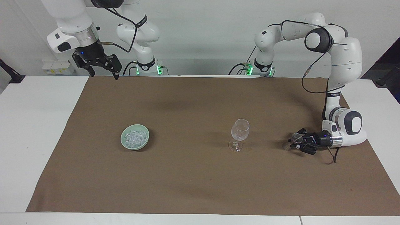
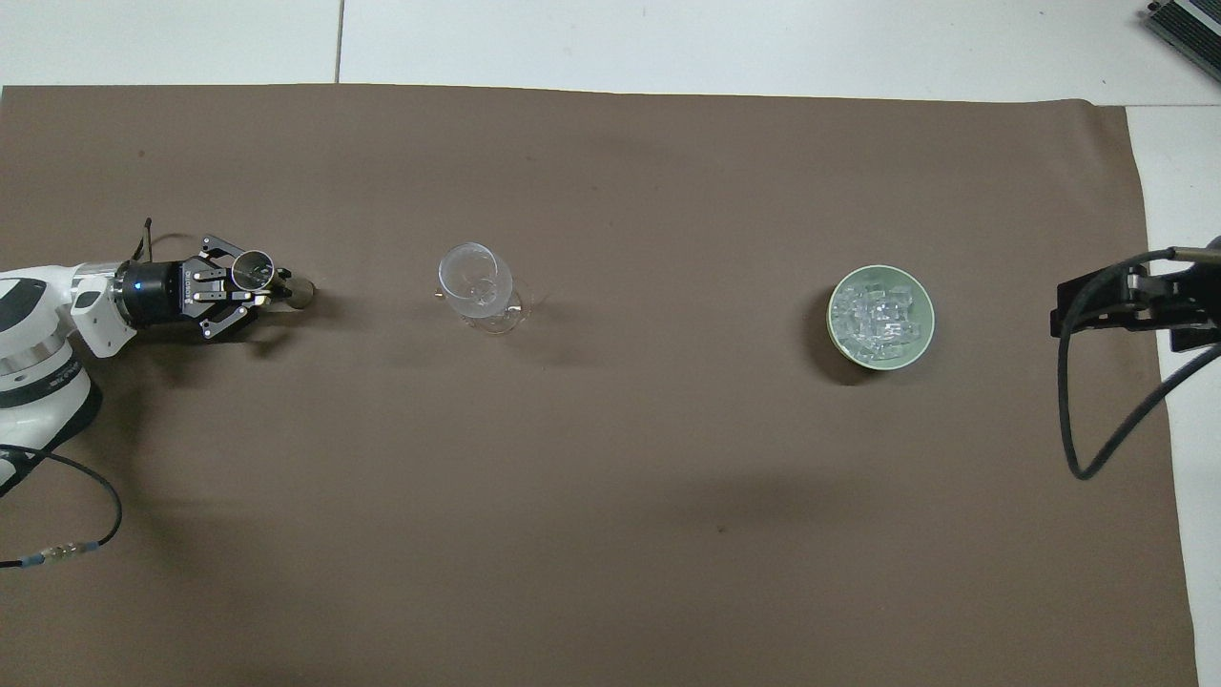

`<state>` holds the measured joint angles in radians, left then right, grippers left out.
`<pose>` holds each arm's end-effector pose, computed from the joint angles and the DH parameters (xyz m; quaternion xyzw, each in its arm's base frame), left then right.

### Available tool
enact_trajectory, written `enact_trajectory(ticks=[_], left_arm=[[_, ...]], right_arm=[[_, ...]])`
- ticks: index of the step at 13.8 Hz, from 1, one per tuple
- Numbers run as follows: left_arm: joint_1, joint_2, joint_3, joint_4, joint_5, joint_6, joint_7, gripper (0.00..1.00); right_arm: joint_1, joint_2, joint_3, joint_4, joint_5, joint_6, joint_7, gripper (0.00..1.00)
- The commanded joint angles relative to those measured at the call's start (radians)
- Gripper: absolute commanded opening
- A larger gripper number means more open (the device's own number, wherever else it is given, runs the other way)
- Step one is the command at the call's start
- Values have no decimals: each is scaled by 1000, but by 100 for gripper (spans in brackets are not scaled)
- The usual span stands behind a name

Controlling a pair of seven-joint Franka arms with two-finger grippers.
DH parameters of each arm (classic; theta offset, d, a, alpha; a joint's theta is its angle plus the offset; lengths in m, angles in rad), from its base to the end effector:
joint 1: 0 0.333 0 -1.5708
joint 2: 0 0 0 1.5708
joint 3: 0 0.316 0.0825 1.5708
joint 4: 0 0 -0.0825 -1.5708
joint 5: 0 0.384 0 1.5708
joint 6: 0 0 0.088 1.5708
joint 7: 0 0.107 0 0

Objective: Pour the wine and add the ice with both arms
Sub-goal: 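Lift the metal cup with the left gripper toward the glass cup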

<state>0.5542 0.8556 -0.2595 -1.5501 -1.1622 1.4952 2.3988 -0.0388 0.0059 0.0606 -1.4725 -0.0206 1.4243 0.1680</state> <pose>0.6386 0.1125 0.1933 0.5114 -0.5057 0.5050 0.4772 0.5411 0.0092 0.6545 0.9968 -0.0742 -0.0260 0.0126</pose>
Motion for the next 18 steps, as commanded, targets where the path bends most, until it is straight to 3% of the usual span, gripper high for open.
enact_trajectory(ticks=[1, 4, 8, 12, 18], left_arm=[[-2, 5, 3, -5, -17, -29, 5, 2], [-5, -12, -3, 11, -17, -52, -13, 0], [-16, -111, -23, 10, -14, -59, -111, 0], [-72, -249, -23, -2, 27, -47, -296, 0], [-198, -337, -23, -22, 29, 11, -299, 0]], right_arm=[[-16, -18, 5, -22, 21, 16, -18, 100], [-16, -18, 5, -22, 21, 16, -18, 100], [-16, -18, 5, -22, 21, 16, -18, 100], [-16, -20, 5, -22, 21, 16, -18, 100], [-16, -18, 5, -22, 21, 16, -18, 100]])
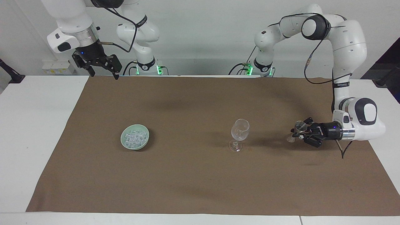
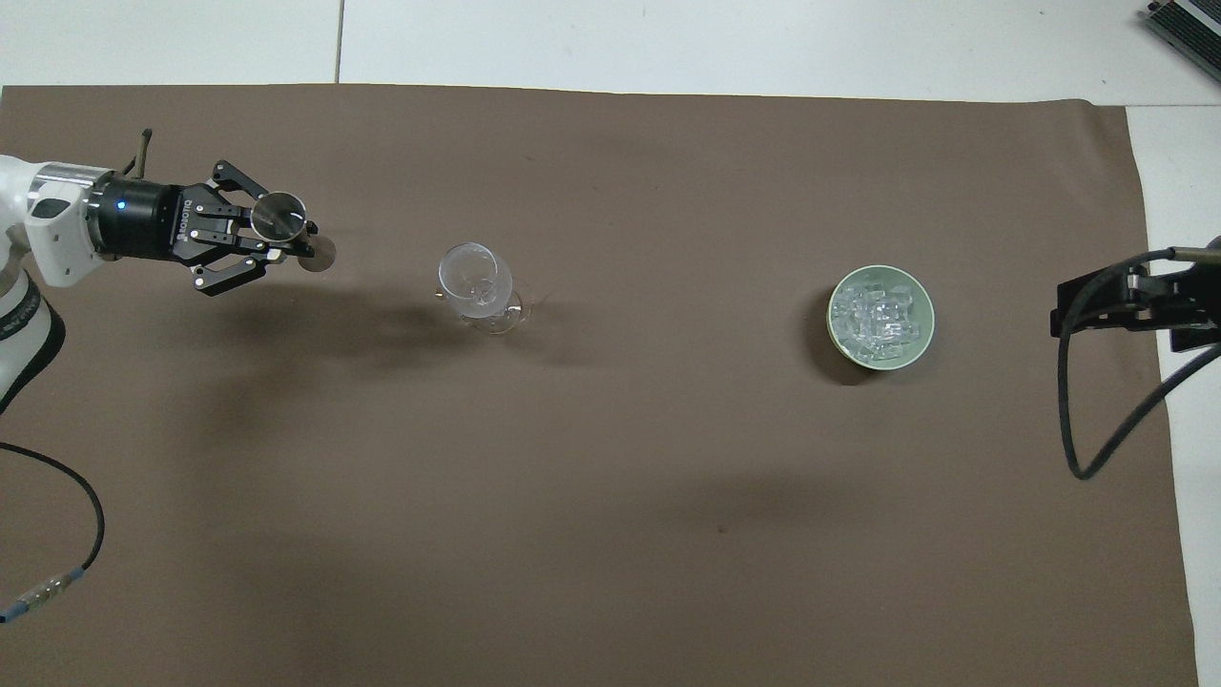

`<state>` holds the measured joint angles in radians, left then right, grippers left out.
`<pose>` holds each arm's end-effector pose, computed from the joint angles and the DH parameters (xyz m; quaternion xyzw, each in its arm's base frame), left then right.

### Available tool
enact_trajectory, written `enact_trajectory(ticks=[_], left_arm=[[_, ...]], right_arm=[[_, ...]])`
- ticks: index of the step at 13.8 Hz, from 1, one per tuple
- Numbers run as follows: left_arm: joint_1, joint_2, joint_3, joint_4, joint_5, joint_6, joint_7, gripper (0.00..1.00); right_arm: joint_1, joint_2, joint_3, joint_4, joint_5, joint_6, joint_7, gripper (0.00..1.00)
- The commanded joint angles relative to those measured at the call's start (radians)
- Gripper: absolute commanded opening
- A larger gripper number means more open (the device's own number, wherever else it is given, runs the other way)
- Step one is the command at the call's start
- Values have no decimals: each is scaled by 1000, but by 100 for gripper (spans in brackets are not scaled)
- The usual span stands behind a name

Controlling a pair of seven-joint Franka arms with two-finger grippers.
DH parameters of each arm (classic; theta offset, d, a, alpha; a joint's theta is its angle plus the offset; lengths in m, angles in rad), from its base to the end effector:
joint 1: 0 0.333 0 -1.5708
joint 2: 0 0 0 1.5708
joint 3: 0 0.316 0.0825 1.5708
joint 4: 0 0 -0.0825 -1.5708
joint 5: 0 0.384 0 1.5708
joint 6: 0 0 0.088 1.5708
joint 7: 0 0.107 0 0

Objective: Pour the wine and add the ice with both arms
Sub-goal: 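Lift the metal cup with the left gripper toward the glass cup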

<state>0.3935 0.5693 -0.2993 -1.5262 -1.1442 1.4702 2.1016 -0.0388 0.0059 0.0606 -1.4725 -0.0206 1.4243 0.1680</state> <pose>0.6628 -0.0062 0.3836 0.4947 -0.5808 0.4212 0.4905 0.5411 0.0092 0.6545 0.9968 -0.0742 -0.0260 0.0126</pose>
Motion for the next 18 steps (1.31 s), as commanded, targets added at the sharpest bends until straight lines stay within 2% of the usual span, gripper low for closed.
enact_trajectory(ticks=[1, 8, 12, 18], left_arm=[[-53, -61, 19, -58, 11, 47, 0, 0], [-134, -135, 20, -107, 87, 163, -35, 0], [-154, -157, 22, -106, 173, 203, -87, 0], [-194, -170, 25, -106, 212, 257, -121, 0]], right_arm=[[-16, -18, 5, -22, 21, 16, -18, 100], [-16, -18, 5, -22, 21, 16, -18, 100], [-16, -20, 5, -22, 21, 16, -18, 100], [-16, -18, 5, -22, 21, 16, -18, 100]])
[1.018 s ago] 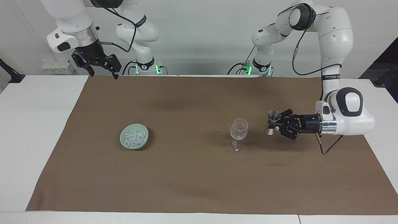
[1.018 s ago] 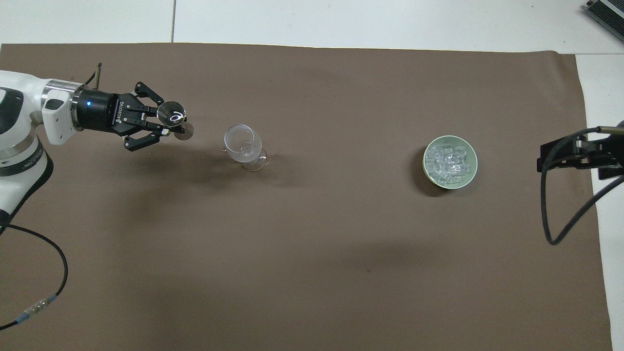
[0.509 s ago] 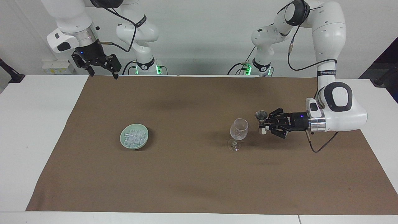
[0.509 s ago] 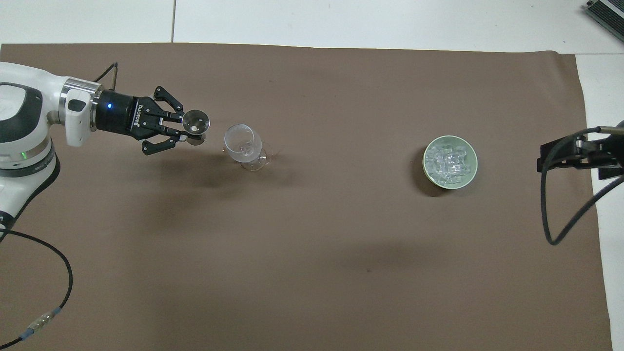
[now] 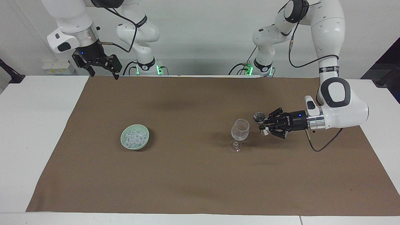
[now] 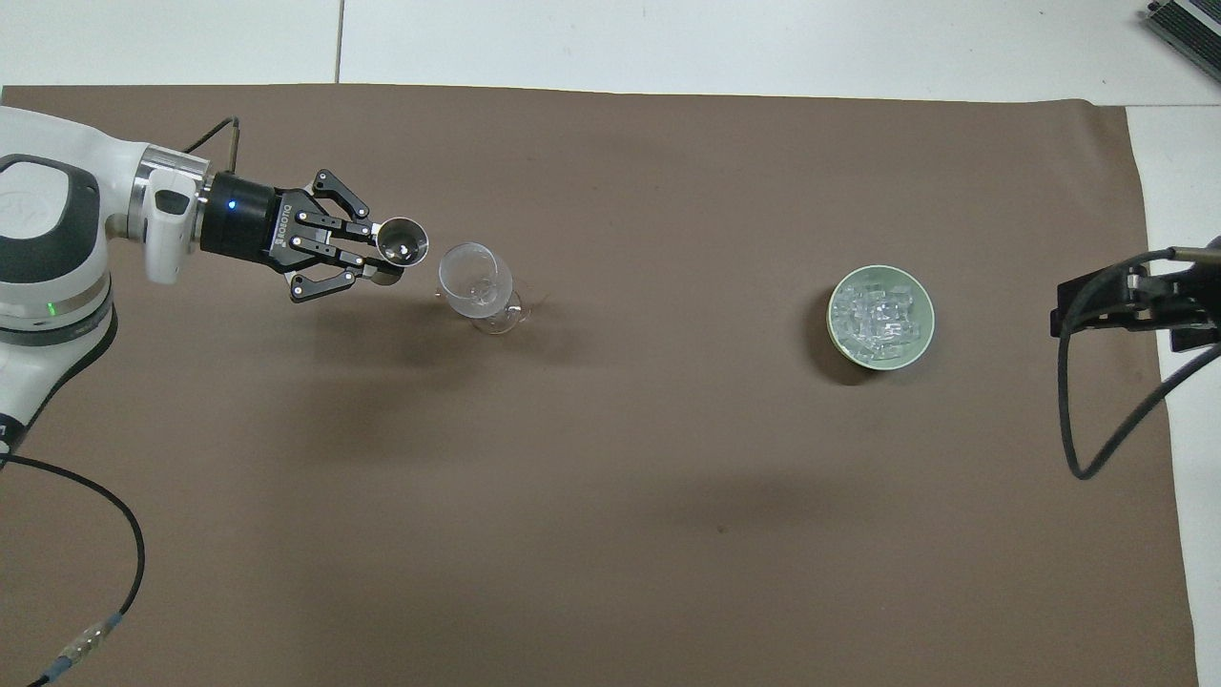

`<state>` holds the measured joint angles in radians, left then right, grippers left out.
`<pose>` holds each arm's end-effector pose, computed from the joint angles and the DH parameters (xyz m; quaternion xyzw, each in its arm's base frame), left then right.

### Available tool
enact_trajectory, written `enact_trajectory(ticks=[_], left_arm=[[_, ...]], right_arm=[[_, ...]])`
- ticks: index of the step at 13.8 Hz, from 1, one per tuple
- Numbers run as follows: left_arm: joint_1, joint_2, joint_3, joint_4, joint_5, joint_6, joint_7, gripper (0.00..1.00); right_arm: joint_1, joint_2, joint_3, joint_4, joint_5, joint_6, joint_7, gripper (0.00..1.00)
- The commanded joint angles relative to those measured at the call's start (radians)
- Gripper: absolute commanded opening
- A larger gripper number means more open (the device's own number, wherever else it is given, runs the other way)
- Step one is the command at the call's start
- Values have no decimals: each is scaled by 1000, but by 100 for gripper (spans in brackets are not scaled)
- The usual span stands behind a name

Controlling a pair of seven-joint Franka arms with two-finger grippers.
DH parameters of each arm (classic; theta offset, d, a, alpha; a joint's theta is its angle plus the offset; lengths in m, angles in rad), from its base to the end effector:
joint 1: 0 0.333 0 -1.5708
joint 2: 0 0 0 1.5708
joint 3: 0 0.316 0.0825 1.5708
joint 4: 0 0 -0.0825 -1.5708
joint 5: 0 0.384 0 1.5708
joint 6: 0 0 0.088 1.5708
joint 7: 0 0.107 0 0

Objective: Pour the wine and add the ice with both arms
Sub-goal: 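Tilt the metal cup over the glass cup with the left gripper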

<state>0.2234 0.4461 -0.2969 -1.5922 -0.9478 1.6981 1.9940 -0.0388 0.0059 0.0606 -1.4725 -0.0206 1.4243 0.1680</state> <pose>0.6510 -0.0981 0.4086 0.5471 -0.6601 0.3222 0.4015 0.5411 0.0092 0.6545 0.9968 -0.0742 -0.0260 0.0126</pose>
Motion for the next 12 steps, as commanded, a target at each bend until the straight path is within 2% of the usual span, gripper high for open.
enact_trajectory(ticks=[1, 6, 12], left_arm=[[-25, -49, 22, -40, 24, 31, -14, 0], [-25, -79, 24, -40, 109, 29, -115, 0], [-55, -89, 25, -35, 124, 61, -176, 0]], right_arm=[[-16, -18, 5, -22, 21, 16, -18, 100], [-15, -20, 5, -22, 21, 16, -18, 100], [-16, -20, 5, -22, 21, 16, -18, 100]])
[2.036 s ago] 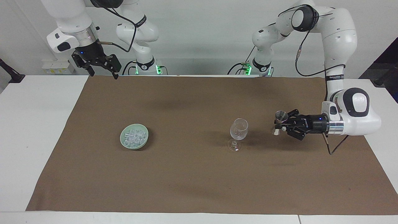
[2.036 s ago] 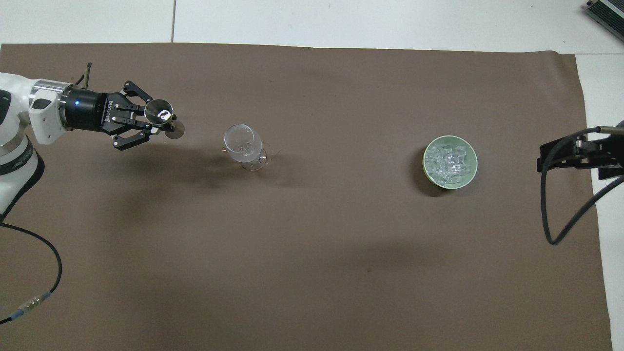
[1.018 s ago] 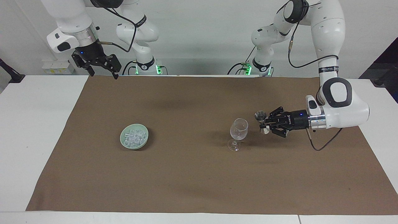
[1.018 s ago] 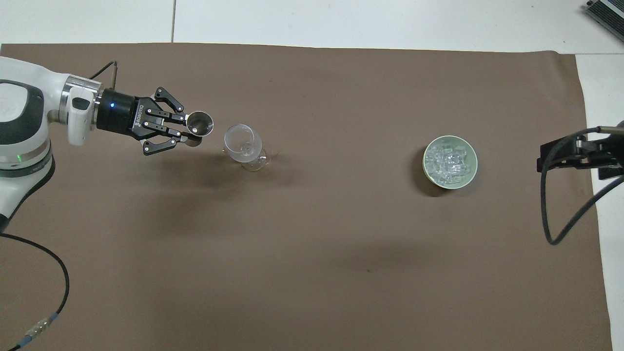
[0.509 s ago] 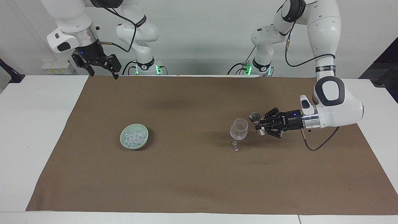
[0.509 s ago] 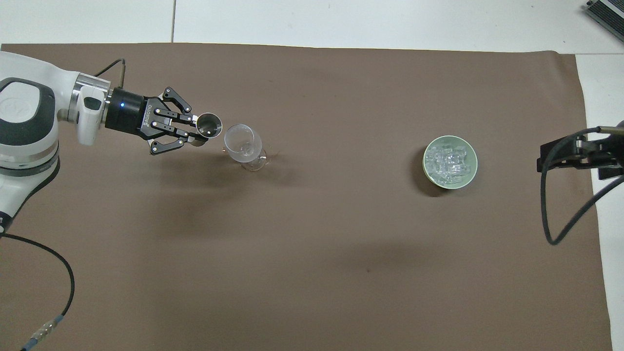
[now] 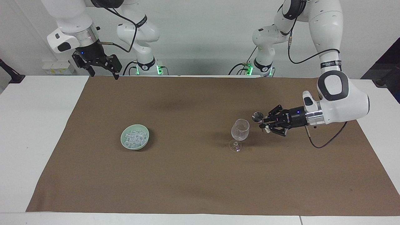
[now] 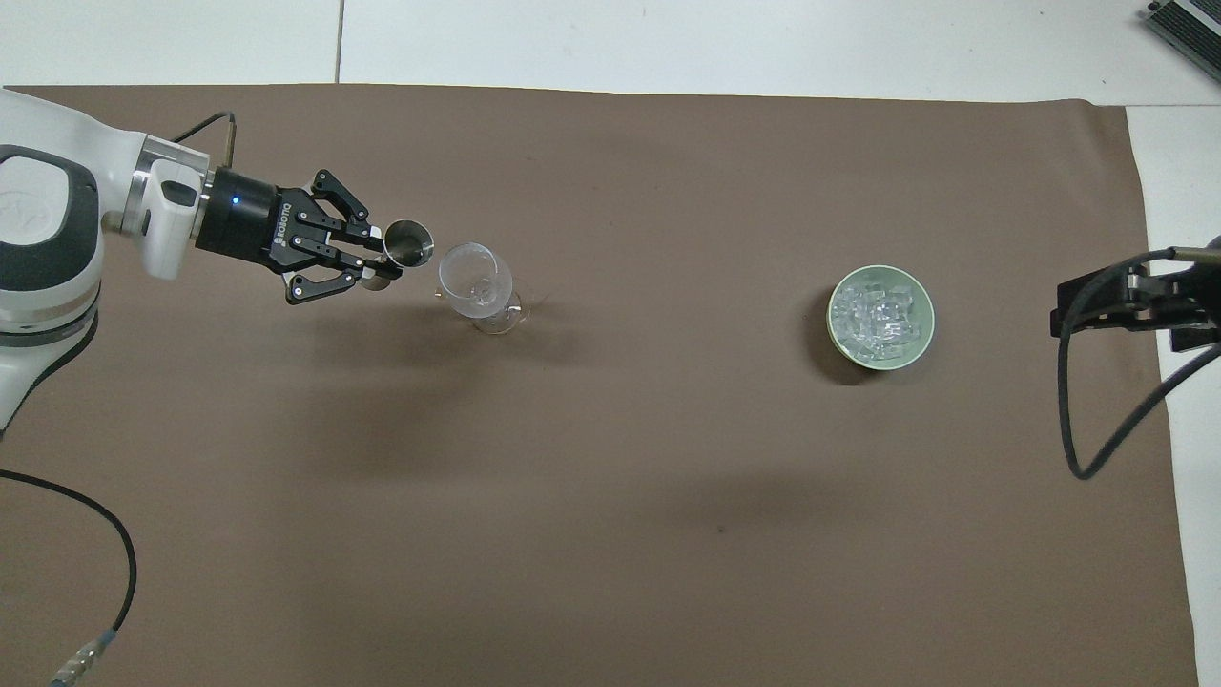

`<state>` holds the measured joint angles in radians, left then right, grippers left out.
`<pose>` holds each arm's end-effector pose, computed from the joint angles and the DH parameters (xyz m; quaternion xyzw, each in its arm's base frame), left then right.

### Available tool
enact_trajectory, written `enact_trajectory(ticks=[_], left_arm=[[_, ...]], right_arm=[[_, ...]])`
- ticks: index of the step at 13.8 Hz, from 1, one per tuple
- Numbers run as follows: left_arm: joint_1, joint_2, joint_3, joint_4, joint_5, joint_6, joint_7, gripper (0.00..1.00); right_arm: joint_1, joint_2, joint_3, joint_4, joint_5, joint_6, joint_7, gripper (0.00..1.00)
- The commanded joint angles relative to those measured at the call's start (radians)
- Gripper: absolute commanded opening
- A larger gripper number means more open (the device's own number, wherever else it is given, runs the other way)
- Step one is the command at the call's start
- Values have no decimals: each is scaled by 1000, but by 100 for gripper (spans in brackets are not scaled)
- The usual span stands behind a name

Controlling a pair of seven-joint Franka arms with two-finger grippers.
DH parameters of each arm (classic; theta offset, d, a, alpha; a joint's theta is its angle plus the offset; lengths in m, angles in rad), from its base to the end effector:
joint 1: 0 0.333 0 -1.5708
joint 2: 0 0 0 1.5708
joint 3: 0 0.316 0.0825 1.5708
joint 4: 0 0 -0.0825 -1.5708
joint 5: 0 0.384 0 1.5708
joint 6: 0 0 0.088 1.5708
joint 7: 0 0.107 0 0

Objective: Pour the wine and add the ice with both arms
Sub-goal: 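Tilt the metal cup over the glass cup with the left gripper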

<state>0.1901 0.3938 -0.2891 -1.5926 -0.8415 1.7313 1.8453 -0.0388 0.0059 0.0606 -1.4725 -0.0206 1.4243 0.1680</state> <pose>0.6448 -0.1083 0.4324 0.5932 -0.6632 0.2681 0.3693 0.5411 0.0092 0.6545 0.9968 -0.0742 -0.0260 0.0126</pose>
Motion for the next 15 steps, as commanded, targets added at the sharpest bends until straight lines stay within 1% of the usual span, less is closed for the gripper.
enact_trajectory(ticks=[1, 3, 7, 10, 13, 15], left_arm=[[-20, -38, 18, -30, 22, 28, -46, 0], [-27, -38, 18, -27, 42, 31, -57, 0], [-53, -50, 18, -26, 102, 66, -153, 0], [-75, -58, 19, -24, 140, 83, -175, 0], [-77, -64, 11, 19, 257, 86, -266, 0], [-87, -64, 10, 19, 260, 86, -276, 0]], right_arm=[[-16, -18, 5, -22, 21, 16, -18, 100], [-16, -20, 5, -22, 21, 16, -18, 100], [-16, -18, 5, -22, 21, 16, -18, 100], [-16, -18, 5, -22, 21, 16, -18, 100], [-16, -18, 5, -22, 21, 16, -18, 100], [-16, -18, 5, -22, 21, 16, -18, 100]])
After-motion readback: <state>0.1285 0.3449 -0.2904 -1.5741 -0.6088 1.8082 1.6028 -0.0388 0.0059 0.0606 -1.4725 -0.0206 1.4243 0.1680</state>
